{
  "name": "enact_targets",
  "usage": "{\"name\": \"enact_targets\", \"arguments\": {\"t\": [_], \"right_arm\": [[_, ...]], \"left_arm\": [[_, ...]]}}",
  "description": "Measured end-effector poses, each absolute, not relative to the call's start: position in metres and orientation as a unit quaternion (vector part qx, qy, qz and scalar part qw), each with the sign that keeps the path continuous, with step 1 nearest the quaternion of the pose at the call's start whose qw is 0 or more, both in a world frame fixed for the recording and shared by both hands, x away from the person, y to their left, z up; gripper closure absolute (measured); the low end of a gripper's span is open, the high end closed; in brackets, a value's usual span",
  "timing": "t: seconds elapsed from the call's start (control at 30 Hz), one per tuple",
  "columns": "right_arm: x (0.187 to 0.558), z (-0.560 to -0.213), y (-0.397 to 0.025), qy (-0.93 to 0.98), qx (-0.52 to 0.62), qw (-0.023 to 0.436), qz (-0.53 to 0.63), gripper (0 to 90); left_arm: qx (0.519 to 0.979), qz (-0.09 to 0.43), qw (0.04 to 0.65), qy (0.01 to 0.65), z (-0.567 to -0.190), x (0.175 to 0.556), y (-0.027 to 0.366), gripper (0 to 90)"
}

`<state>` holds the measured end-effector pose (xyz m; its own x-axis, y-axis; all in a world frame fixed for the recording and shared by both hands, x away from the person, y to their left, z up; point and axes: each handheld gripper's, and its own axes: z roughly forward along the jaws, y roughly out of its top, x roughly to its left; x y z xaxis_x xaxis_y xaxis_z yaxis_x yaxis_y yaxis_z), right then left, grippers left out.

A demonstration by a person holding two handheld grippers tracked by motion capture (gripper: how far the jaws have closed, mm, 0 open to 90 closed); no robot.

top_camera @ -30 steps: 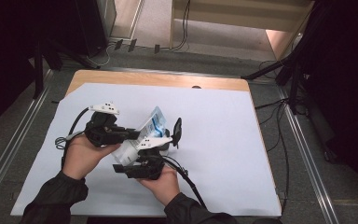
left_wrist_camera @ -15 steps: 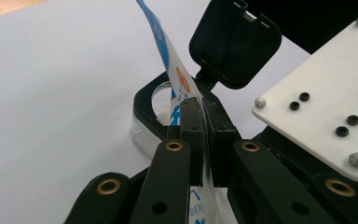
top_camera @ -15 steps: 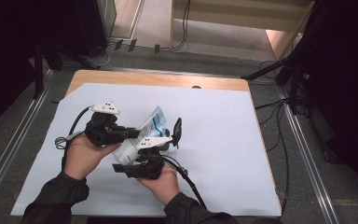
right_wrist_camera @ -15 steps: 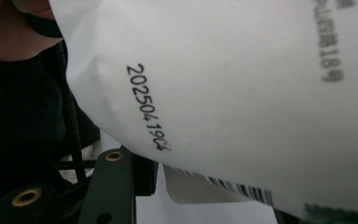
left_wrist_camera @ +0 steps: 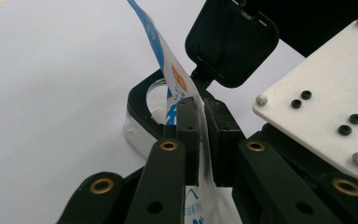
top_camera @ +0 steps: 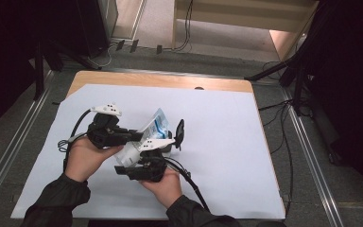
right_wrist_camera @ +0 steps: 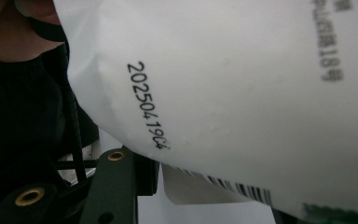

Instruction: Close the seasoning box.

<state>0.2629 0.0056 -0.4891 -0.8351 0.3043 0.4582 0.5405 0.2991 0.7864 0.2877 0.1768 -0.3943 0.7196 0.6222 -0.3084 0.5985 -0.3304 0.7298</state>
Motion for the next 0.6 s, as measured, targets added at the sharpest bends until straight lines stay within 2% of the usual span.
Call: {"name": "enact_targets", "arguments": {"t": [0.2,0.6], "right_arm": [[0.2639,-0.4891,0.0043,-0.79,-0.267,0.125,-0.538,58.0],[0.2649,-0.4878,0.0023,-0.788,-0.266,0.12,-0.542,58.1]], "left_arm": [[0.814,0.0,0.443,0.376,-0.3944,0.2876,0.1772,80.7],[0.815,-0.011,0.439,0.378,-0.3913,0.2867,0.1821,81.4]]}}
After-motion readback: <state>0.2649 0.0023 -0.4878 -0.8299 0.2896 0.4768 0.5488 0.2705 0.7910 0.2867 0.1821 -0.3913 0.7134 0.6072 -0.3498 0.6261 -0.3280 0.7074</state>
